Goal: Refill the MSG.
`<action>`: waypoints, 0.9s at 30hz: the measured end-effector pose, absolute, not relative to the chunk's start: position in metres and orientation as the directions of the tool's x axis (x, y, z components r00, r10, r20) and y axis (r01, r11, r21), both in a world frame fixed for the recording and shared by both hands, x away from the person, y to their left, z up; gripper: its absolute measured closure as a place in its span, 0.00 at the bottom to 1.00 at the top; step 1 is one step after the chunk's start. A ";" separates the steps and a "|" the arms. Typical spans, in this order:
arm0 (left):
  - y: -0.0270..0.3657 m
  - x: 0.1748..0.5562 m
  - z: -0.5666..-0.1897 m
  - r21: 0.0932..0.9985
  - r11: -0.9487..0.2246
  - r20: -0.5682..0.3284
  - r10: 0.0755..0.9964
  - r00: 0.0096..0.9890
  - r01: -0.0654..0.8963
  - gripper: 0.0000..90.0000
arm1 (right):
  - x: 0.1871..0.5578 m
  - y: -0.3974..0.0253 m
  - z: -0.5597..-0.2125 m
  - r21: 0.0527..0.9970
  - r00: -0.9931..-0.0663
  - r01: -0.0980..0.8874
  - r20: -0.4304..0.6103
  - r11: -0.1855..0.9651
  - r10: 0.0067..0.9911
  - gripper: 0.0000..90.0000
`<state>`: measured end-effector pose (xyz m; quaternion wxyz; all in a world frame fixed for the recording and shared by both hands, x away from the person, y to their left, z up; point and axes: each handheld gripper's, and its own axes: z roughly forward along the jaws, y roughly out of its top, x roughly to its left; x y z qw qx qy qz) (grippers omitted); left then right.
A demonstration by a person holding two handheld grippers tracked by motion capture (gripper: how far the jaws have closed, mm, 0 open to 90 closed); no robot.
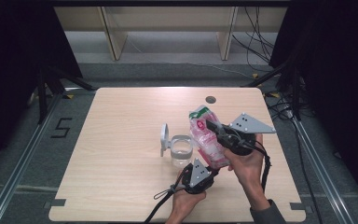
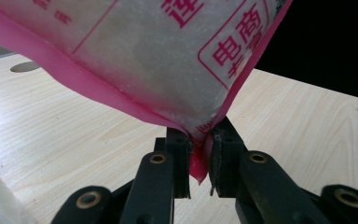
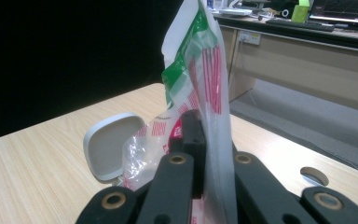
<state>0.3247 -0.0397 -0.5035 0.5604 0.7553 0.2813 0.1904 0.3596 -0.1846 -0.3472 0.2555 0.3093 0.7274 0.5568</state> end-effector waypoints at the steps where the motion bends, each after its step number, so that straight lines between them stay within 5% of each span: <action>1: -0.040 0.324 -0.504 0.955 -0.207 -0.031 0.644 0.764 0.214 0.88 | 0.360 -0.184 -0.347 0.967 -0.681 0.157 -0.042 0.202 0.731 1.00; 27: -0.044 0.330 -0.512 0.958 -0.162 -0.081 0.640 0.764 0.238 0.88 | 0.376 -0.164 -0.352 0.942 -0.693 0.188 -0.073 0.278 0.717 1.00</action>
